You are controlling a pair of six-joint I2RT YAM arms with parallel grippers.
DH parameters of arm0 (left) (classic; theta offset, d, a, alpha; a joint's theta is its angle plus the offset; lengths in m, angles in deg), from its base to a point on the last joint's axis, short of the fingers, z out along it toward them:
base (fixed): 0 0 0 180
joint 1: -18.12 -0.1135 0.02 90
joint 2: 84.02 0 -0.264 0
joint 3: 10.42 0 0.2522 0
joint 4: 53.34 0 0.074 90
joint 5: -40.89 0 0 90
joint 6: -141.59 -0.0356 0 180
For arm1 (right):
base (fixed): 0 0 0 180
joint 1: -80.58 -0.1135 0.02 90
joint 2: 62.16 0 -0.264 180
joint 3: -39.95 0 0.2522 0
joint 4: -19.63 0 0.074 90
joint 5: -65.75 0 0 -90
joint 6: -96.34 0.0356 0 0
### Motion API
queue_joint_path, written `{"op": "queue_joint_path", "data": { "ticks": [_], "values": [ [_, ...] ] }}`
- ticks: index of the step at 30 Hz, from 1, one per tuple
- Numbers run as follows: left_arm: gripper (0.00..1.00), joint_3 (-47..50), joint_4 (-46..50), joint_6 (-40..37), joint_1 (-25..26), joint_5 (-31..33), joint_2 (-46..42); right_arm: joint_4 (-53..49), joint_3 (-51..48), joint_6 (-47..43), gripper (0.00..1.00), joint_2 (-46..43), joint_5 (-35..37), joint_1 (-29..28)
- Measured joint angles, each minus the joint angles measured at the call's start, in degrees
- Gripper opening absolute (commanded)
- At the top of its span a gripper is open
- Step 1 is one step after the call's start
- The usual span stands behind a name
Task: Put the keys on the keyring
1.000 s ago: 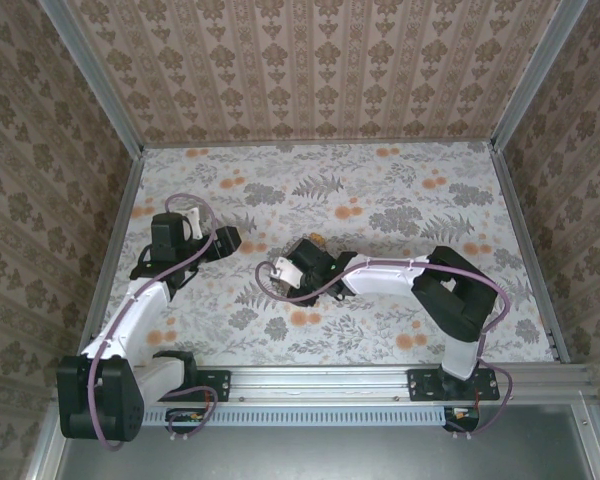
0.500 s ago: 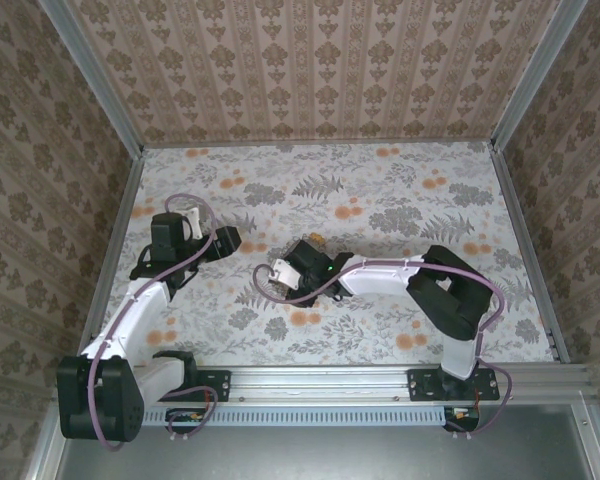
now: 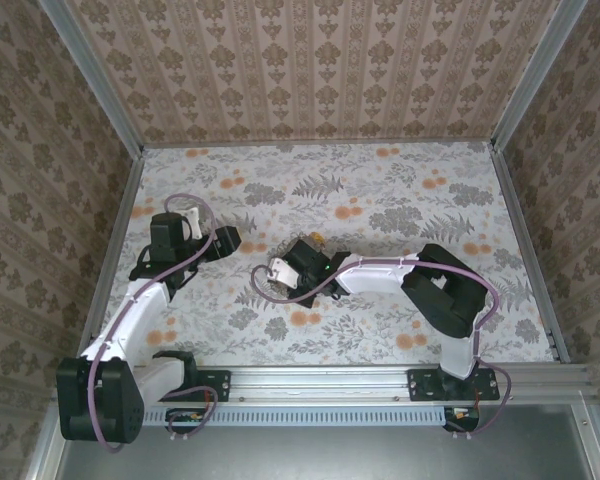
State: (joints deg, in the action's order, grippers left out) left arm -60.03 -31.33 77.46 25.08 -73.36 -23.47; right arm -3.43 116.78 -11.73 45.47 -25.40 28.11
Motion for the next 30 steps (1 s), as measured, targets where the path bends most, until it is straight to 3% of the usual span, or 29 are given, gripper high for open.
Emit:
{"op": "queue_joint_path", "data": {
  "ticks": [6, 12, 19, 30],
  "values": [
    [0.83, 0.0, 0.2, -0.13, -0.24, -0.04, -0.26, -0.04, -0.48, 0.0, 0.0, -1.57, -0.22, 0.02],
    [0.79, -0.13, 0.94, -0.37, -0.31, -0.26, -1.33, 0.37, -5.18, 0.22, 0.0, -10.47, -5.51, 0.76],
    [0.55, -0.13, -0.39, -1.14, -0.13, -4.07, -6.56, 3.78, -8.5, 3.19, 0.0, -21.07, -17.94, 4.83],
    [0.42, -0.35, -9.18, -1.68, 8.2, -15.69, -12.79, 10.51, -10.45, 10.51, 0.0, -27.69, -34.93, 9.38]
  ]
}}
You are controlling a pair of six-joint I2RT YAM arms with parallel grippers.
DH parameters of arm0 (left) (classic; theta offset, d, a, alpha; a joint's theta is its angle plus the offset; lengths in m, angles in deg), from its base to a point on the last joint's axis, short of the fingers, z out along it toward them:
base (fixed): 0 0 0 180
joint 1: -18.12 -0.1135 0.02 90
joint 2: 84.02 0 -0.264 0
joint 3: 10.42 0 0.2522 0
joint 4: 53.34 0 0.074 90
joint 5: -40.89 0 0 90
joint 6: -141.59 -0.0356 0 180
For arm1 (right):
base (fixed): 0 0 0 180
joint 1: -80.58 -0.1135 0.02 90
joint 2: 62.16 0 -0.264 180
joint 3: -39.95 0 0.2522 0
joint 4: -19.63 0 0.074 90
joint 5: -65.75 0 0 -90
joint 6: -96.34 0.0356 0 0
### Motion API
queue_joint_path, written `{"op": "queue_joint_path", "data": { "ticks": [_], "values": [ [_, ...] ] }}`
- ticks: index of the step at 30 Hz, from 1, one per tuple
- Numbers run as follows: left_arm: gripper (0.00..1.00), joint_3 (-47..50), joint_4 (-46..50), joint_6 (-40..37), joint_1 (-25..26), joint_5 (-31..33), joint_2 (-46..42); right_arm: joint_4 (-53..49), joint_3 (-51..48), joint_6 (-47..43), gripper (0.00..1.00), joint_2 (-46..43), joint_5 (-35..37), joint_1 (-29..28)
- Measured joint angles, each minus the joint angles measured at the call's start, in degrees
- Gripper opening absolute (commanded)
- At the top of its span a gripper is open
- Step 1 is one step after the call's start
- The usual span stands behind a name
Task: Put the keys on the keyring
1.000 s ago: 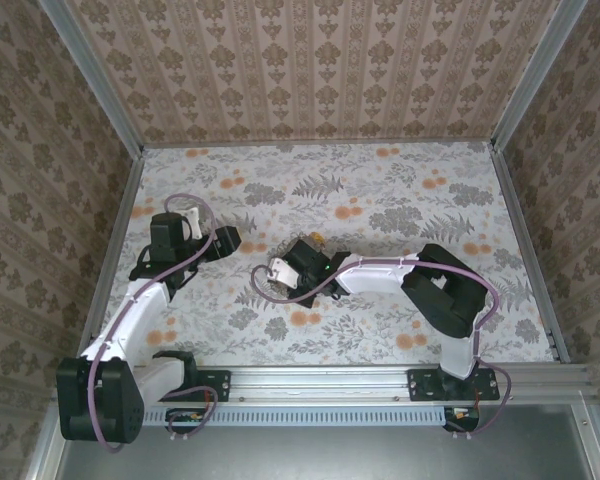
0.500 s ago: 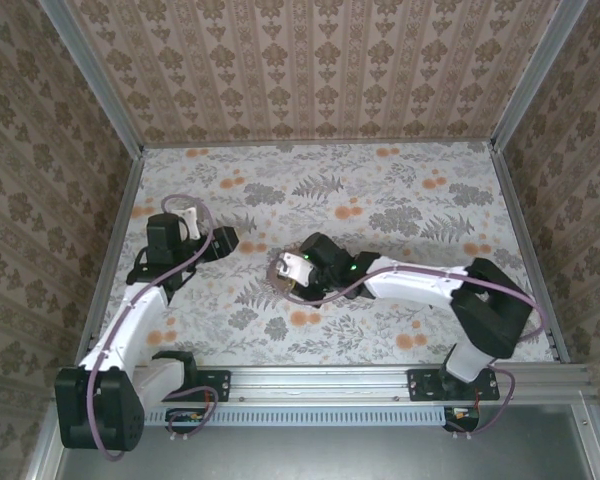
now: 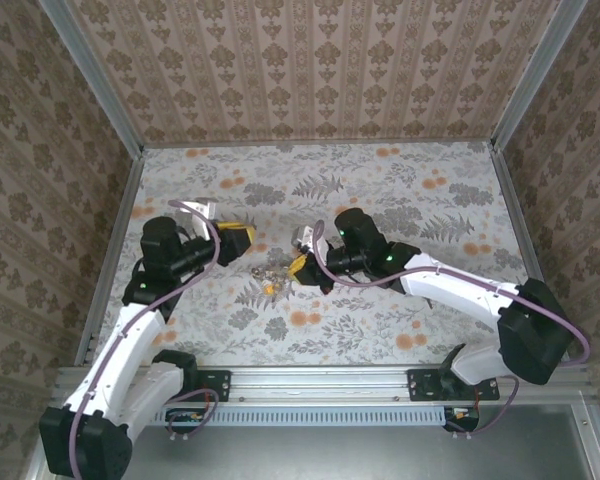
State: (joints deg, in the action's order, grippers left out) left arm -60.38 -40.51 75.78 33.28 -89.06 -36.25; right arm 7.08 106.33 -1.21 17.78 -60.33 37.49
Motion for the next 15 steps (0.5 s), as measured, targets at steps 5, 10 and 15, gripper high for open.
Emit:
{"op": "queue_joint_path", "data": {
  "ticks": [5, 10, 15],
  "values": [
    [0.4, -1.38, 0.83, -1.09, 3.52, -2.78, 1.92, 4.92, -1.79, 3.26, 0.0, -3.26, -3.8, 1.16],
    [0.37, -2.49, 2.56, -2.36, 6.97, -4.48, 2.12, 11.3, -4.85, 7.02, 0.0, -5.25, -5.18, 3.23],
    [0.34, -3.34, 4.48, -3.08, 9.57, -5.77, 2.43, 15.43, -6.54, 9.6, 0.0, -5.33, -5.14, 4.52]
  ]
}}
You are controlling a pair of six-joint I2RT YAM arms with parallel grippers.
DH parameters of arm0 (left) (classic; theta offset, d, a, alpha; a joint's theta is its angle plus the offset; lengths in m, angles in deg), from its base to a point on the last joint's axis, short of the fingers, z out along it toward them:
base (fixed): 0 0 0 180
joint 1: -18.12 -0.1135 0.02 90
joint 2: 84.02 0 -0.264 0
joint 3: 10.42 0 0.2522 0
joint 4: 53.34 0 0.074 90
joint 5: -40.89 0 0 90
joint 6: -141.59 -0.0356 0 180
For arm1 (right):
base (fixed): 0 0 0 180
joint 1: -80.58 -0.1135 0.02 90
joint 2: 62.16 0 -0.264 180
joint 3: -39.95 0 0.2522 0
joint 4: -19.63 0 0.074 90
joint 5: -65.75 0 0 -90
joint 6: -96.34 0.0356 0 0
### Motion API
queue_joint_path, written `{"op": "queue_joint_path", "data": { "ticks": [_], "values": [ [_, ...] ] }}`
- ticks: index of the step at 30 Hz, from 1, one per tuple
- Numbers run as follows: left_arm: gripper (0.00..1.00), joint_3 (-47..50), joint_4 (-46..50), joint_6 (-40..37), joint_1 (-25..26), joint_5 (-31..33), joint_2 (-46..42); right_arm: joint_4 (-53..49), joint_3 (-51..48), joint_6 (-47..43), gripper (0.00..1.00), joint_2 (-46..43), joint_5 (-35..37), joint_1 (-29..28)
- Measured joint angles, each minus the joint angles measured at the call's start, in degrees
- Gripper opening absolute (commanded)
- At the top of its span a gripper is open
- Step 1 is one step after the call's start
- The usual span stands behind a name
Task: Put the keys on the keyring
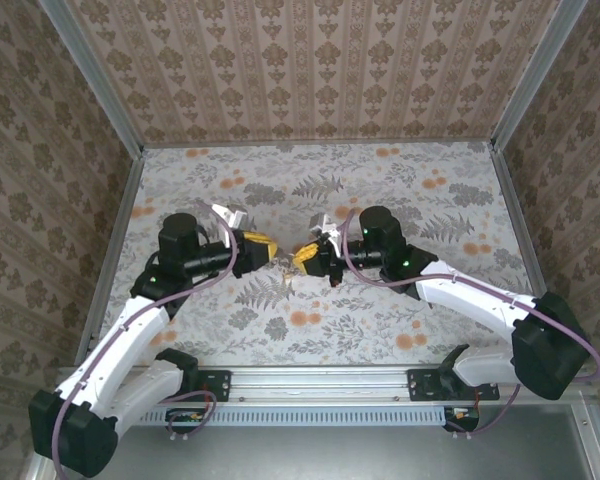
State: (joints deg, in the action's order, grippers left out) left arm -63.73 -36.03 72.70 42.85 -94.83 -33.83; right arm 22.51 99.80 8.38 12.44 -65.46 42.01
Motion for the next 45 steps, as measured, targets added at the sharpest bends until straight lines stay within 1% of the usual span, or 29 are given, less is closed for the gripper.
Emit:
{"op": "queue_joint_path", "data": {
  "ticks": [4, 10, 12, 14, 18, 21, 25, 29, 34, 35, 38, 41, 43, 45],
  "values": [
    [0.31, -0.09, 0.98, -0.15, 0.7, -0.87, 0.0, 3.32, -1.2, 1.99, 0.0, 0.0, 0.02, 1.09],
    [0.31, -0.2, 1.14, -0.15, 2.8, -1.46, 0.87, 5.95, -1.75, 3.37, 0.0, 0.0, 0.04, 2.08],
    [0.36, -0.2, 1.16, -0.13, 3.37, -1.68, 1.16, 6.49, -1.79, 3.76, 0.0, 0.0, 0.04, 2.21],
    [0.47, -0.2, 1.2, -0.24, 3.89, -1.86, 1.18, 6.56, -1.79, 3.78, 0.0, 0.0, 0.04, 2.21],
    [0.5, -0.28, 2.97, -1.55, 4.5, -1.01, 1.11, 6.43, -1.79, 3.72, 0.0, 0.0, 0.04, 2.23],
    [0.5, -0.52, 5.79, -2.82, 4.48, 1.97, 1.09, 5.4, -1.79, 3.13, 0.0, 0.0, 0.57, 2.32],
    [0.47, -1.49, 9.81, -3.72, 3.74, 8.26, 1.75, 1.55, -2.01, 2.23, 0.0, 0.0, 2.8, 2.6],
    [0.47, -1.46, 12.04, -3.74, 0.79, 12.74, 2.86, -2.19, -3.48, 1.33, 0.0, 0.0, 5.03, 3.17],
    [0.47, -1.4, 13.03, -2.91, -3.96, 16.0, 2.51, -6.43, -4.26, 0.87, 0.0, 0.39, 6.8, 3.23],
    [0.47, -1.4, 13.29, -2.69, -4.79, 16.59, 2.29, -7.06, -4.24, 0.74, 0.03, 0.81, 7.1, 3.23],
    [0.47, -1.07, 14.01, -2.03, -7.02, 18.4, 1.53, -10.51, -3.02, -0.2, 0.22, 3.56, 8.37, 3.21],
    [0.46, -0.33, 14.51, -1.33, -8.81, 20.13, 1.31, -14.8, 0.48, -0.96, 0.36, 8.11, 10.95, 2.54],
    [0.47, 0.42, 14.51, -0.98, -9.66, 20.81, 1.31, -17.88, 3.06, -2.12, 0.41, 10.49, 13.29, 1.57],
    [0.47, 1.05, 14.53, -0.66, -10.43, 21.22, 1.31, -20.72, 6.19, -3.13, 0.43, 12.92, 15.5, 0.04]
  ]
}}
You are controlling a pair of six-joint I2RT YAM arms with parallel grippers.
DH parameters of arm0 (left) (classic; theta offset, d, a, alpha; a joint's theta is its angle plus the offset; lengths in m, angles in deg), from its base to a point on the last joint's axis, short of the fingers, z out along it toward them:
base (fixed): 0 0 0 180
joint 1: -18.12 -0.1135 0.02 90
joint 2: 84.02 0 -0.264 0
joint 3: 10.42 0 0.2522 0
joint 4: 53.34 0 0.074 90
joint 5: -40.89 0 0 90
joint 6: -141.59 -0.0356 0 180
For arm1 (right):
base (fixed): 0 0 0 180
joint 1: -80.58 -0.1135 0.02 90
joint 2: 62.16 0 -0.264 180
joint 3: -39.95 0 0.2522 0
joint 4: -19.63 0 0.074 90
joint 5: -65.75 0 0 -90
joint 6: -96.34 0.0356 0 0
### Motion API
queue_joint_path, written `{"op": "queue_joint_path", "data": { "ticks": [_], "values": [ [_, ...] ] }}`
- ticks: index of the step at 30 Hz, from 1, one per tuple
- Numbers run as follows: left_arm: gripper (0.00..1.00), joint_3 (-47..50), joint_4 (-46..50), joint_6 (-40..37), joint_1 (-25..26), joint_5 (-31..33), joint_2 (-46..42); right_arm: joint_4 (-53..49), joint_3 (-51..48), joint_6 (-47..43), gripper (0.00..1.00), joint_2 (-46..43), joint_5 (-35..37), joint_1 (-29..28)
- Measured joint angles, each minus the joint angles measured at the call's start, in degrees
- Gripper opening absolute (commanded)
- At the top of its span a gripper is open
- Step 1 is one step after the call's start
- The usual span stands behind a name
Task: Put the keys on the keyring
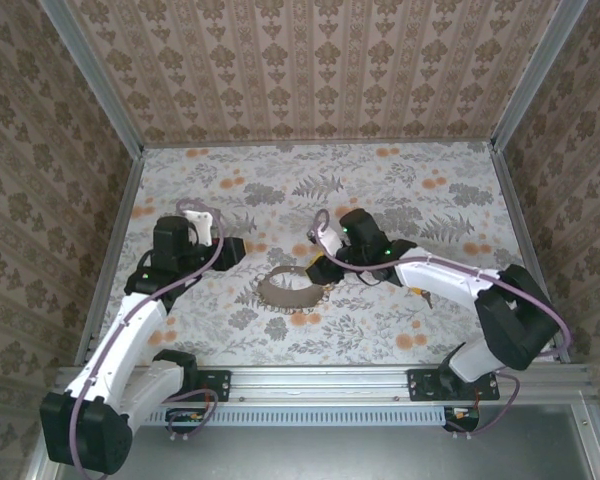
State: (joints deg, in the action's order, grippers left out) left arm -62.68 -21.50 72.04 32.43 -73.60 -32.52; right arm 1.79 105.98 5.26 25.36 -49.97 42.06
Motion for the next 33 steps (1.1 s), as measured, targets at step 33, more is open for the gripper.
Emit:
{"op": "queue_joint_path", "data": {
  "ticks": [33],
  "values": [
    [0.48, 2.12, -0.5, 0.98, -2.84, 0.11, 1.4, -25.77, 12.0, -0.02, 0.4, 12.87, 16.52, -4.02]
  ]
}}
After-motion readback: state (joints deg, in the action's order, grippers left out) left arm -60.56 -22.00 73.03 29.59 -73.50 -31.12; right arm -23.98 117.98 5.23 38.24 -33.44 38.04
